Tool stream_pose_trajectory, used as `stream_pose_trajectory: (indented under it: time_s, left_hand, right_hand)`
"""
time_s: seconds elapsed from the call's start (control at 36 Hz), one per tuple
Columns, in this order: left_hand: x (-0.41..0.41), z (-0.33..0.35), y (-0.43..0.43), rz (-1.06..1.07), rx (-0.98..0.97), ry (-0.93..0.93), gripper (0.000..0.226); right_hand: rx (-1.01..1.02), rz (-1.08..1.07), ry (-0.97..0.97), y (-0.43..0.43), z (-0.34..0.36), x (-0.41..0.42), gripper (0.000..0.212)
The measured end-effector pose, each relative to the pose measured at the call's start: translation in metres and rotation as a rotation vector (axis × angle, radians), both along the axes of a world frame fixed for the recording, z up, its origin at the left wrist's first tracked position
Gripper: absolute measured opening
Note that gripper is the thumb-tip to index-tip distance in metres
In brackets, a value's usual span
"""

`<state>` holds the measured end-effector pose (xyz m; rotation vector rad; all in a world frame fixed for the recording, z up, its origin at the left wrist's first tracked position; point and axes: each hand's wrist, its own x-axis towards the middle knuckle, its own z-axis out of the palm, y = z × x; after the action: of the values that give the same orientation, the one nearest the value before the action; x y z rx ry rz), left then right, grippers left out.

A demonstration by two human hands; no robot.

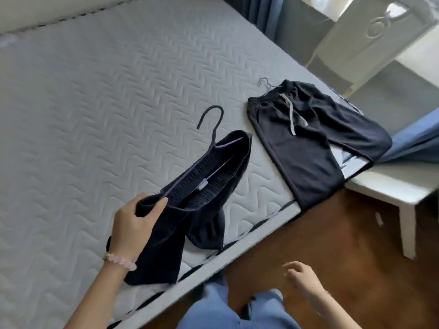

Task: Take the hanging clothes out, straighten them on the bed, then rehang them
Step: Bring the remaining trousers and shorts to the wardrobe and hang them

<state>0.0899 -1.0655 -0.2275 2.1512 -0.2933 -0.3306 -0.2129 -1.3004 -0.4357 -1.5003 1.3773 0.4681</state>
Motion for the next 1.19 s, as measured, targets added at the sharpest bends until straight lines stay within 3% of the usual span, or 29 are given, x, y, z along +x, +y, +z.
stream_pose_trajectory:
  time_s: [0.22,0.42,0.56,0.92,1.19]
  left_hand:
    - [-0.093,0.007,-0.095,-0.1,-0.111,0.035,0.01]
    - [-0.157,0.002,-0.161,-0.107,-0.2,0.088,0.009]
    - [-0.174,0.009,-0.208,-0.033,-0.254,0.108,0.012]
    - [-0.153,-0.016,-0.344,0.163,-0.258,0.196,0.011]
    - [-0.123,-0.031,-0.46,0.33,-0.266,0.221,0.011]
  right_hand:
    - [0.121,-0.282,0.095,0.025,-0.009,-0.184,0.028]
    - [0.161,-0.437,0.016,-0.004,0.001,-0.251,0.03]
    - [0.164,-0.476,-0.082,-0.061,0.01,-0.24,0.029]
    - [-0.046,-0.261,-0.261,-0.303,0.045,-0.127,0.035]
    - [0.022,-0.124,-0.094,-0.417,0.023,-0.119,0.03]
